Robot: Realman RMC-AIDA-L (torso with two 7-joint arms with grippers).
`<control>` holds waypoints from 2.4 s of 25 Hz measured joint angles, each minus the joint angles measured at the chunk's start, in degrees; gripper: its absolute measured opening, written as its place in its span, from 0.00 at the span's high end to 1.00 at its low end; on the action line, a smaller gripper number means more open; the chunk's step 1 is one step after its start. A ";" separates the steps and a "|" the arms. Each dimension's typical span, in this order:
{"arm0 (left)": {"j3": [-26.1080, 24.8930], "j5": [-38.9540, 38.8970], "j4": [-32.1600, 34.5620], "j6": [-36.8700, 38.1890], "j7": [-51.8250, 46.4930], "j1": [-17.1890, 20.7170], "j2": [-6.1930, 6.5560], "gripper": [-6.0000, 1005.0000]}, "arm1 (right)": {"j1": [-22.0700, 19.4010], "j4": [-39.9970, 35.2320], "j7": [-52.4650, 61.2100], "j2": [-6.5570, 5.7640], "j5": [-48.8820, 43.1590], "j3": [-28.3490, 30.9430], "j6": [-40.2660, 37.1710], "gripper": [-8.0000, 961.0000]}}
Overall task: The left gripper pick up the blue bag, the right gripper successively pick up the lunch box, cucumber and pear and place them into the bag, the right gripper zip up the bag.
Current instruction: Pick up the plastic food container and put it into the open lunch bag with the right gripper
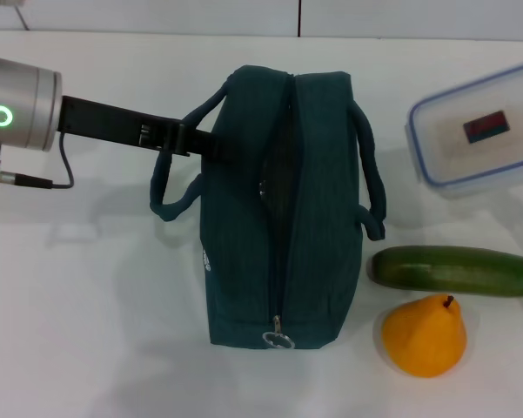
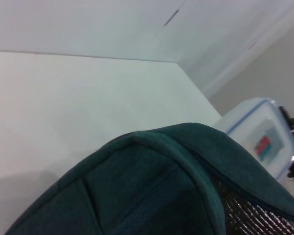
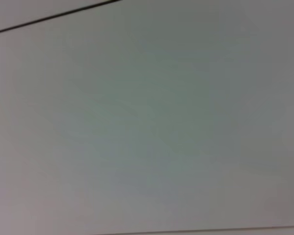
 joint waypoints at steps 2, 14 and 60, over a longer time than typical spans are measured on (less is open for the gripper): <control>0.00 0.35 0.37 -0.22 0.00 -0.04 0.10 0.95 | 0.00 0.02 0.25 0.00 -0.01 0.83 -1.60 0.89; 0.15 0.48 0.53 -0.29 0.00 -0.74 0.30 0.95 | 1.54 0.17 2.40 0.00 -0.03 4.52 -7.34 0.89; -0.01 -0.47 -0.06 -1.97 -2.23 -4.25 -0.97 0.95 | 16.64 5.45 -2.86 0.00 -11.86 7.56 3.84 0.89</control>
